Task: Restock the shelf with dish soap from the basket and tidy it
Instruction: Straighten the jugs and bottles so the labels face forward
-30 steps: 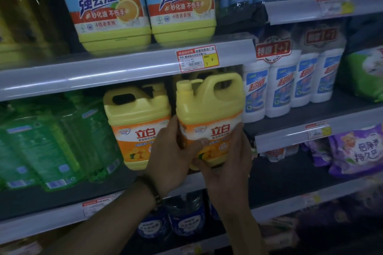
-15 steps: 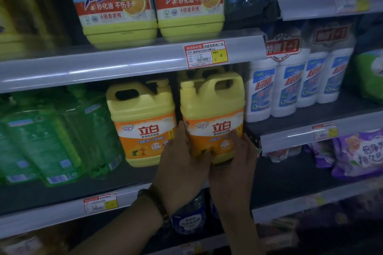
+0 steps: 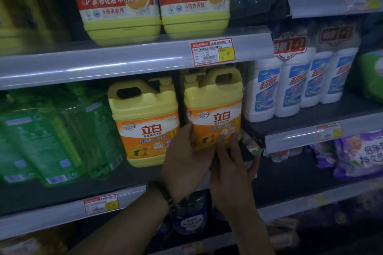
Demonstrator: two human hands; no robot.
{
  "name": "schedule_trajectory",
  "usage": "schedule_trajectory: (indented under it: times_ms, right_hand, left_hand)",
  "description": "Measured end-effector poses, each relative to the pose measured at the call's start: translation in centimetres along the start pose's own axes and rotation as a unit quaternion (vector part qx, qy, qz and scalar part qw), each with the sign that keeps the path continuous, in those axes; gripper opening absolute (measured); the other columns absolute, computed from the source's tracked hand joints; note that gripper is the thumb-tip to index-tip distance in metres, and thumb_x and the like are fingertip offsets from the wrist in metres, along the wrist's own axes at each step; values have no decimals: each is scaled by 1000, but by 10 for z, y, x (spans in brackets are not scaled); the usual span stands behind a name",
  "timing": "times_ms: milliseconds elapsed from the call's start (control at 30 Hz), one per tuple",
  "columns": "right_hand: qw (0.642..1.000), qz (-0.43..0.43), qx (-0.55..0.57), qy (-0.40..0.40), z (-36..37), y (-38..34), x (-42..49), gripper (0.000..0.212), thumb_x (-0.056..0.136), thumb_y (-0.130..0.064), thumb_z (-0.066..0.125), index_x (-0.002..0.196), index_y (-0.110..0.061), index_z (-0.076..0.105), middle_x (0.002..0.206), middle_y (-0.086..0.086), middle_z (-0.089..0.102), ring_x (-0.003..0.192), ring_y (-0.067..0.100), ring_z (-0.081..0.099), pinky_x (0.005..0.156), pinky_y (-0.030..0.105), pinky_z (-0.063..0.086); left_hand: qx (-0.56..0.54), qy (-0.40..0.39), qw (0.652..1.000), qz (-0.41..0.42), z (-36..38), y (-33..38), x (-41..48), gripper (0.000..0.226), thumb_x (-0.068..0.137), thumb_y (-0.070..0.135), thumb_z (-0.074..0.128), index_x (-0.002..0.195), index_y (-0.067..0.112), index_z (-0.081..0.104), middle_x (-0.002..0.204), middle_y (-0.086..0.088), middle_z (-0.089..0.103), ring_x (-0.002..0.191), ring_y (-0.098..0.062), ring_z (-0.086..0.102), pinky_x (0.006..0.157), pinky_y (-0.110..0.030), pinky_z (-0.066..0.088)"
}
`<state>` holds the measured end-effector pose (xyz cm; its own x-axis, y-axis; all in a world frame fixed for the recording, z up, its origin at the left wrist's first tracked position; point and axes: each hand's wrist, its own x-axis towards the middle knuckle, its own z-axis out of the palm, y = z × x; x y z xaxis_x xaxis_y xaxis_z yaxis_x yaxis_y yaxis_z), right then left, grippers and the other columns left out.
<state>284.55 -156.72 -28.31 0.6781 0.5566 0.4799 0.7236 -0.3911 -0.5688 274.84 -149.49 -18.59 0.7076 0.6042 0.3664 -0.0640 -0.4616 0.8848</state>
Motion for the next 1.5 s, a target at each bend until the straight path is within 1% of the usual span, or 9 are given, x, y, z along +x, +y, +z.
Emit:
schedule_trajectory:
  times_ms: [133,267,367,467,667,867,1067,1333,1500]
  right_hand:
    - [998,33,-15,47,7,-10,0,63,102,-39,33,164,-26,39,170,13,25,157,33,31,122,76,5]
    - [998,49,-37,32,7,-18,-2,65,102,-42,54,163,-25,38,164,13,27,151,37,33,120,72,11]
    - [996,40,-12,77,6,-33,-6,56,94,-42,60,147,-25,59,154,10,43,143,38,41,114,69,22]
    - [994,-4,73,80,11,-62,-13,47,96,-41,59,141,-28,59,147,2,49,141,29,43,112,58,27]
    - [987,-25,156,4,28,-100,-22,69,103,-37,64,162,-34,30,159,-9,31,152,17,27,124,48,19]
    - [989,-32,141,-11,34,-109,-19,76,101,-39,64,165,-33,25,160,-2,30,152,23,31,121,51,30]
    - [971,-38,225,-73,40,-115,-17,102,91,-47,74,170,-40,10,176,-16,7,163,12,10,127,53,31]
    - [981,-51,177,-57,47,-121,-6,107,87,-52,79,169,-39,10,163,-8,41,150,15,40,122,57,32]
    - [979,-30,194,-46,52,-118,4,103,80,-75,69,162,-31,28,145,-8,54,137,17,52,114,58,41]
  left_hand:
    - [13,-40,999,10,-12,-4,-6,60,94,7,71,147,31,55,138,19,67,126,-2,65,106,-31,54]
    - [83,44,996,-8,-33,-9,-14,36,96,8,70,123,31,67,119,13,74,104,2,70,83,-11,54]
    - [98,194,976,-8,-63,-20,-25,28,90,8,74,104,28,61,108,4,69,99,-9,68,84,-27,57]
    - [90,239,965,-53,-91,-27,-32,44,88,9,78,120,26,52,120,1,61,110,-13,62,95,-44,56]
    - [45,162,981,-97,-118,-22,-27,82,66,51,82,138,32,49,133,12,66,120,-8,66,103,-46,55]
    - [-27,103,990,-90,-125,-31,-10,69,89,16,80,149,28,47,134,11,70,118,-6,69,107,-44,55]
    - [-44,131,989,-45,-117,-38,-32,59,91,31,75,146,29,53,138,7,68,128,-12,65,107,-45,54]
    - [-3,154,988,-21,-123,-43,-47,38,104,51,53,136,35,66,132,1,65,127,-8,62,109,-44,52]
    - [-31,133,990,-19,-122,-41,-59,35,96,34,57,126,19,69,128,-2,68,118,-7,68,97,-24,57]
